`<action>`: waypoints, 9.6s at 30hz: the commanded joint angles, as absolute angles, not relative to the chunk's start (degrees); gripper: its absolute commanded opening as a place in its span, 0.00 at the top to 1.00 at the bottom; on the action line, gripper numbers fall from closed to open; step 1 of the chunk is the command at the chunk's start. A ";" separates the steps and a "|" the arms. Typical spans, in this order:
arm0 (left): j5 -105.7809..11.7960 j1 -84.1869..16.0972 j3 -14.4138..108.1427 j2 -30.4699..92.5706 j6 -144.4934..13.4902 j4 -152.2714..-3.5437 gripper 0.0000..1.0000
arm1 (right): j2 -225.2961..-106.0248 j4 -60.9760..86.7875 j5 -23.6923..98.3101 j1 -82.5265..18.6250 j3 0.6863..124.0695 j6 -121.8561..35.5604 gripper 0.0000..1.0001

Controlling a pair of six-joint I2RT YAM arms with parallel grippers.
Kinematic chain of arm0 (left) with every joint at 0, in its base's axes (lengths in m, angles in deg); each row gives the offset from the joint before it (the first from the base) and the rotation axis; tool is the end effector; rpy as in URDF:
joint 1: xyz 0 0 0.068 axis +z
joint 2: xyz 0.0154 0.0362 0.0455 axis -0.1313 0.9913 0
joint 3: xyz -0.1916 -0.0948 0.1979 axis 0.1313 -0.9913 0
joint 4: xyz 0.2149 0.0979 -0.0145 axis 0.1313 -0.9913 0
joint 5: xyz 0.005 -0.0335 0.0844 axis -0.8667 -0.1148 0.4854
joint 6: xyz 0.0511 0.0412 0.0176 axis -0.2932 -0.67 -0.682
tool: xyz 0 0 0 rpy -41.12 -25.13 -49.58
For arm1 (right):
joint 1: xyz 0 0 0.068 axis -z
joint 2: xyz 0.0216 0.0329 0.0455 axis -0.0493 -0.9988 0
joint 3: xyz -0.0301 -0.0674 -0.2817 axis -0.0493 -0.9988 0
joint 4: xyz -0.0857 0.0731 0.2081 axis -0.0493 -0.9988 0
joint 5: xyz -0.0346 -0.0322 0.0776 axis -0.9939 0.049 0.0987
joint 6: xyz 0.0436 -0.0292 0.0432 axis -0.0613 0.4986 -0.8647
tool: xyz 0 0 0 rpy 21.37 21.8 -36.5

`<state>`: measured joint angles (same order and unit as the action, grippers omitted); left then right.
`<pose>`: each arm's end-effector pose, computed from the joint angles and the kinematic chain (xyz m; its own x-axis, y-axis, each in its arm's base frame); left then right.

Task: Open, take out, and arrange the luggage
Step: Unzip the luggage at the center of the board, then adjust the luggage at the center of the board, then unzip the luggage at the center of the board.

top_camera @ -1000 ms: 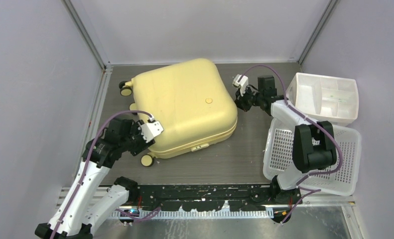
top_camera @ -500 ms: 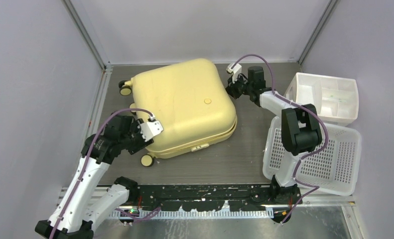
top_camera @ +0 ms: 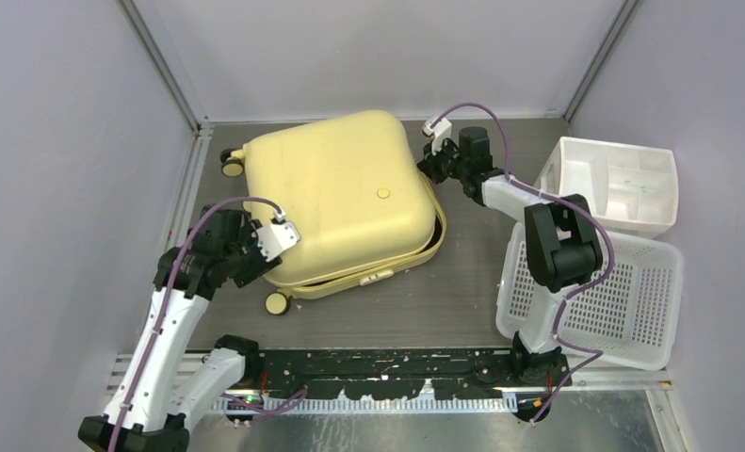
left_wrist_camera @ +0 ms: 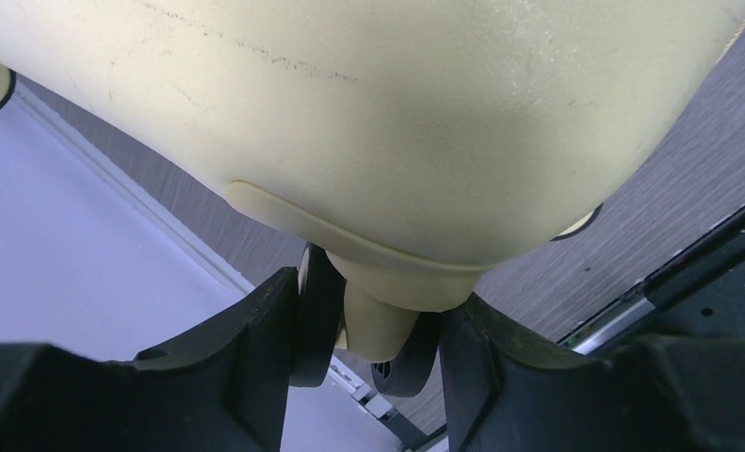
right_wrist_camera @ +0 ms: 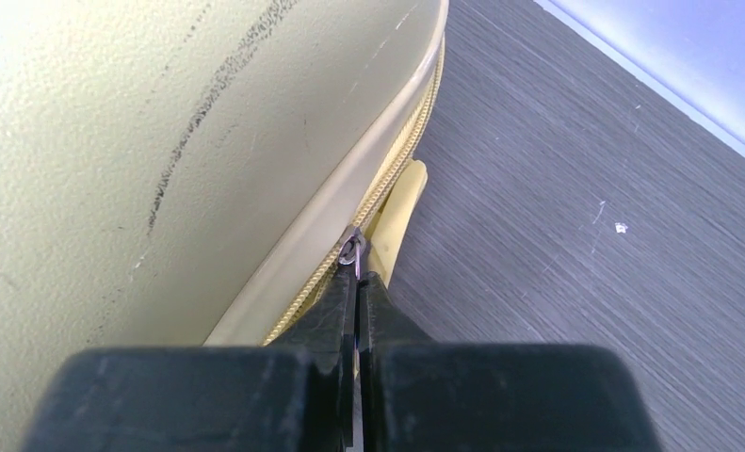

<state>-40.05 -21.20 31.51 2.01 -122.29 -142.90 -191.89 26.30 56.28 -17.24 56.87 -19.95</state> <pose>0.1035 -0.0265 0.3150 -0.3656 0.8189 -0.4424 0.7225 0.5493 0.4198 0.4066 0.1298 0.2488 -0.2094 -0.3142 -0.9260 -0.7054 0.7044 -0.0795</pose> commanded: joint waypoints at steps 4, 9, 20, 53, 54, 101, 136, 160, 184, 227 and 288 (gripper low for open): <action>-42.06 -18.62 38.48 2.35 -115.35 -145.78 1.00 | -198.33 34.21 45.64 -17.34 65.29 -20.51 0.99; -43.52 -18.53 36.80 2.55 -114.66 -145.55 1.00 | -204.19 35.13 44.04 -17.41 71.96 -25.64 0.99; -66.85 -18.53 41.37 0.54 -99.01 -143.36 0.97 | -209.66 33.40 42.85 -17.51 79.57 -28.03 0.99; -25.50 -17.74 31.00 3.77 -38.62 -108.98 0.00 | -182.07 -2.52 60.62 -16.82 62.08 -17.26 0.32; -26.39 -17.40 31.02 5.62 -38.41 -107.58 0.00 | -181.18 -2.57 61.72 -17.43 60.93 -16.97 0.32; -71.81 -6.71 39.70 -0.09 -39.40 -115.82 0.42 | -153.46 -20.78 83.97 -19.74 46.25 -13.40 0.22; -29.80 -11.08 19.42 -12.89 -22.57 -147.75 0.99 | -155.75 -13.78 84.68 -16.75 42.73 -20.62 0.22; -26.33 -8.96 21.86 17.43 -22.32 -111.16 0.96 | -154.15 -4.63 76.16 -14.25 39.67 -31.32 0.20; -60.36 -9.22 21.08 -12.58 -62.21 -119.61 0.35 | -167.71 10.65 63.78 -18.68 38.49 -31.11 0.46; -66.33 -9.30 14.27 -18.34 -63.72 -114.40 0.35 | -168.54 20.07 43.99 -23.33 36.40 -17.73 0.99; -28.10 -71.90 68.78 59.99 -67.16 -117.41 0.25 | -176.39 18.34 57.55 -17.64 44.93 -22.24 0.99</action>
